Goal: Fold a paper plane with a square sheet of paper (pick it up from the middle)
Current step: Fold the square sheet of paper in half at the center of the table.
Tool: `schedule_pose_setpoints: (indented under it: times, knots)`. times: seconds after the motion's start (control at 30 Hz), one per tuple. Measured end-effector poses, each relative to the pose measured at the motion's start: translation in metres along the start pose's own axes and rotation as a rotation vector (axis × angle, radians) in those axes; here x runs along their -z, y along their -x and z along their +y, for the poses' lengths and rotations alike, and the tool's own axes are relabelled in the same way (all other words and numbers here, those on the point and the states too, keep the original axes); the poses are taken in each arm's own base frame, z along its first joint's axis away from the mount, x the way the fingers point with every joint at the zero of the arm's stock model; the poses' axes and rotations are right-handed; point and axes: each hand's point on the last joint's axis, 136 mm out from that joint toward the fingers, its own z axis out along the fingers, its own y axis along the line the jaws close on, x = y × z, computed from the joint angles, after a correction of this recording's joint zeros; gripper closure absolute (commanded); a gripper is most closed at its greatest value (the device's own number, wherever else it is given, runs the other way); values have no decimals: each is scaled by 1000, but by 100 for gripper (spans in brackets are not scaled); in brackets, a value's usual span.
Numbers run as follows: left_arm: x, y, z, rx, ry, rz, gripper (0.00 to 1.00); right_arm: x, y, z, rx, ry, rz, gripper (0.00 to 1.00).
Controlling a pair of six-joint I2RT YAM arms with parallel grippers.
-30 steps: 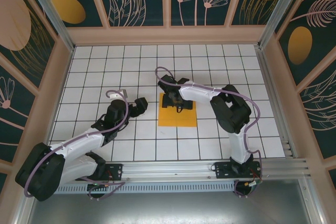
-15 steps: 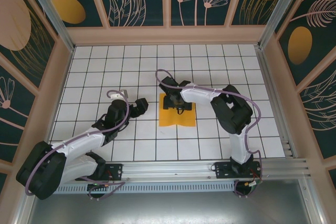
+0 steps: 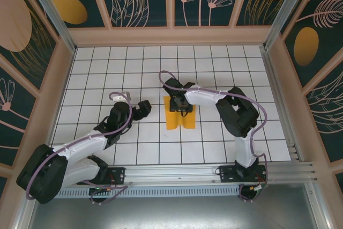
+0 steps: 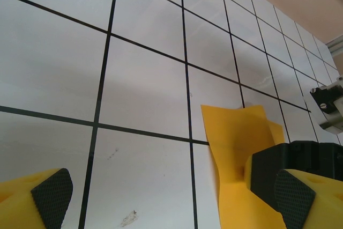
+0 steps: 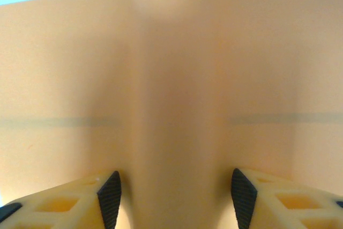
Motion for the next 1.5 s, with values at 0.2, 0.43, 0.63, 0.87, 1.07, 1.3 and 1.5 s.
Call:
schedule_pose_setpoints:
  times: [0.2,0.43,0.63,0.87,1.07,1.3,1.5]
  knots:
    - [0,0,0,0,1,-1,1,21,6,22,-17,141,-8,58]
    - [4,4,-3,3,-8,-14,1,80,30,49,-118,537,-77,54]
    - [11,12,-10,7,-32,-38,1,86,31,49,-235,774,-65,52]
    - [12,17,-18,9,-59,-40,1,48,9,37,-283,729,0,47]
    - [7,5,-20,4,-80,17,1,34,1,23,-286,642,7,34]
    - [-3,-7,-29,-4,-114,94,1,23,-2,-4,-285,468,-4,29]
    - [-9,-15,-35,-8,-140,142,1,21,-6,-27,-303,345,-11,29]
